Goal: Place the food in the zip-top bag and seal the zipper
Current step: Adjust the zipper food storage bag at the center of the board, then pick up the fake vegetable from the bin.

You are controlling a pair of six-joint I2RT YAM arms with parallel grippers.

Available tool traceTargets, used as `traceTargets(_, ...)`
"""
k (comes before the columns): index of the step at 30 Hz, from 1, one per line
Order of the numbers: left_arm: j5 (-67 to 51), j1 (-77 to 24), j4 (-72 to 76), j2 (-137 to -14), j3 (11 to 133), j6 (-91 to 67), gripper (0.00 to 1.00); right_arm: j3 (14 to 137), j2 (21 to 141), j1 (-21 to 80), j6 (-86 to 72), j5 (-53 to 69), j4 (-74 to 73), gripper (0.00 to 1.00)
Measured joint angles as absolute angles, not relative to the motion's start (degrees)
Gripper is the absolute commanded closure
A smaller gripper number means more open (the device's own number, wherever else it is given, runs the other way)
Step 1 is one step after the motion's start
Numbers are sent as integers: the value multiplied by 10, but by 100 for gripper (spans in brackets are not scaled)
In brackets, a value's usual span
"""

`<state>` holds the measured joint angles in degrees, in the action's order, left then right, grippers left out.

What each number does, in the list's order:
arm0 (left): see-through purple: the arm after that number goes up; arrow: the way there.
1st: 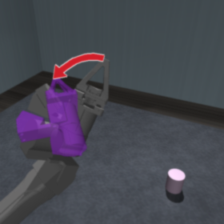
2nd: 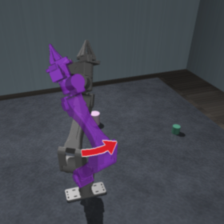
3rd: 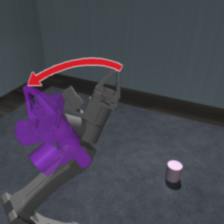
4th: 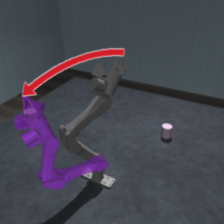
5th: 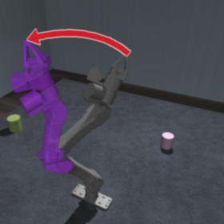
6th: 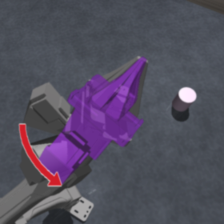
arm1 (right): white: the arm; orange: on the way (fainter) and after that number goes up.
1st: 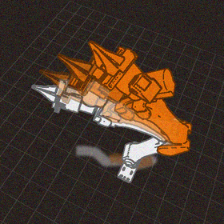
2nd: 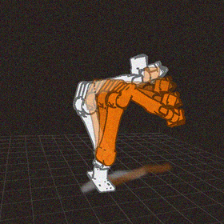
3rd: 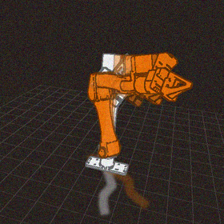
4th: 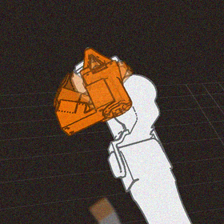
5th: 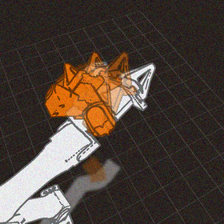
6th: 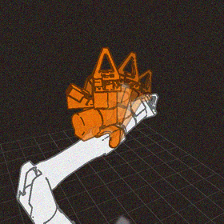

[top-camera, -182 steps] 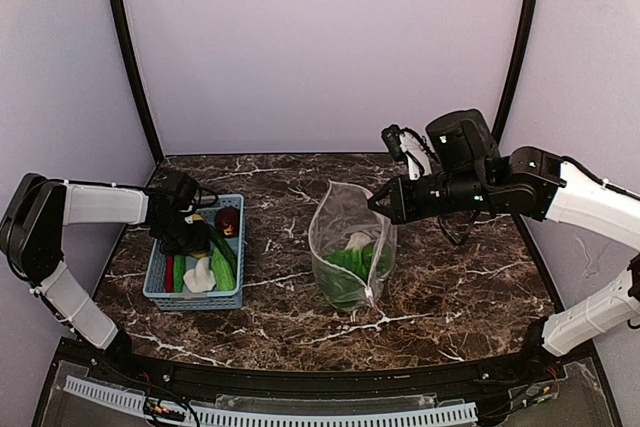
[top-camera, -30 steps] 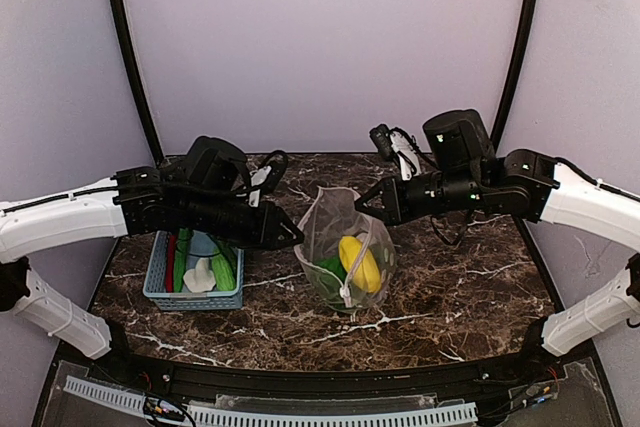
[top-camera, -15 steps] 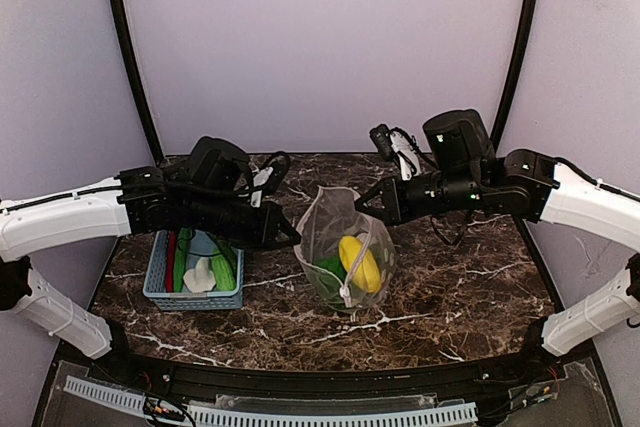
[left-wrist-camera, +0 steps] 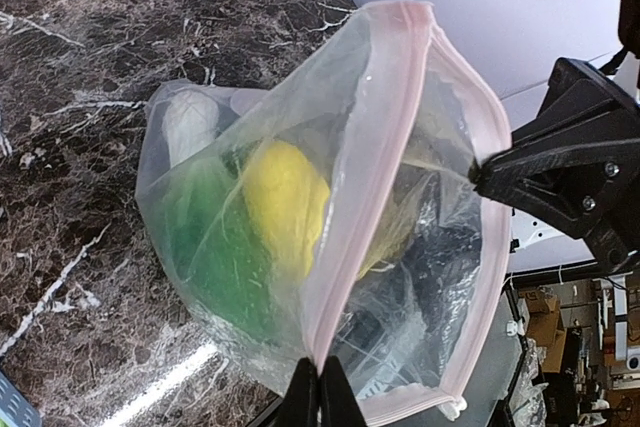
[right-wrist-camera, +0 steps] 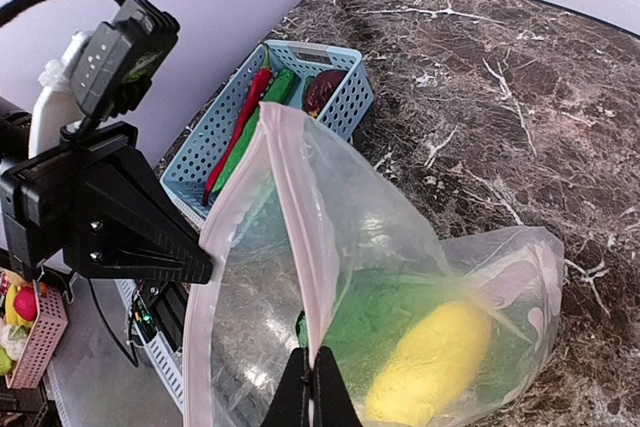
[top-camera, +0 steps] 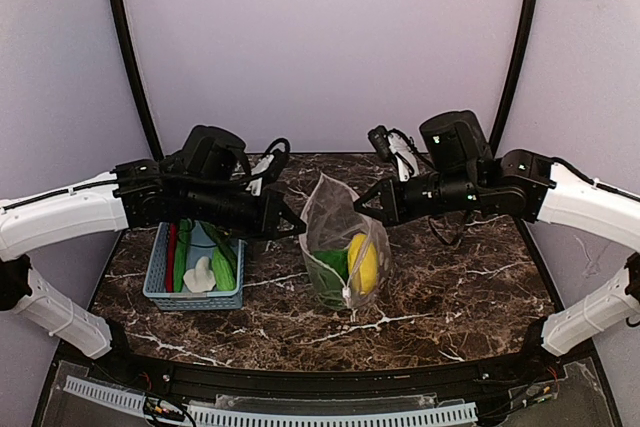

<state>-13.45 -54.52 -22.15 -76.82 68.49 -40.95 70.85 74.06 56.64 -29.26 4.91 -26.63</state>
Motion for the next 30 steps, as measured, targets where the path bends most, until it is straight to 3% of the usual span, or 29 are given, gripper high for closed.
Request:
traceTargets(13, -155, -531, -215, -768, 692, -406, 98, 708, 744, 567, -295, 24, -270, 100)
traceTargets(15, -152, -530, -216, -768, 692, -403, 83, 708, 744, 567, -295, 23, -270, 100)
traceTargets(17, -148, -529, -219, -767, 692, -396, 59, 708, 744, 567, -295, 23, -270, 100)
traceTargets(18, -144, -529, -224, -765, 692, -392, 41, 708, 744, 567, -295, 23, -270, 100)
traceTargets(20, -139, -527, -233, -759, 692, -381, 21, 708, 743, 567, -295, 23, -270, 100)
traceTargets(23, -125, -516, -253, -748, 693, -362, 7, 708, 743, 567, -295, 24, -270, 100)
traceTargets(30, -105, -413, -274, -701, 630, -342, 5, 708, 743, 567, -295, 27, -270, 100)
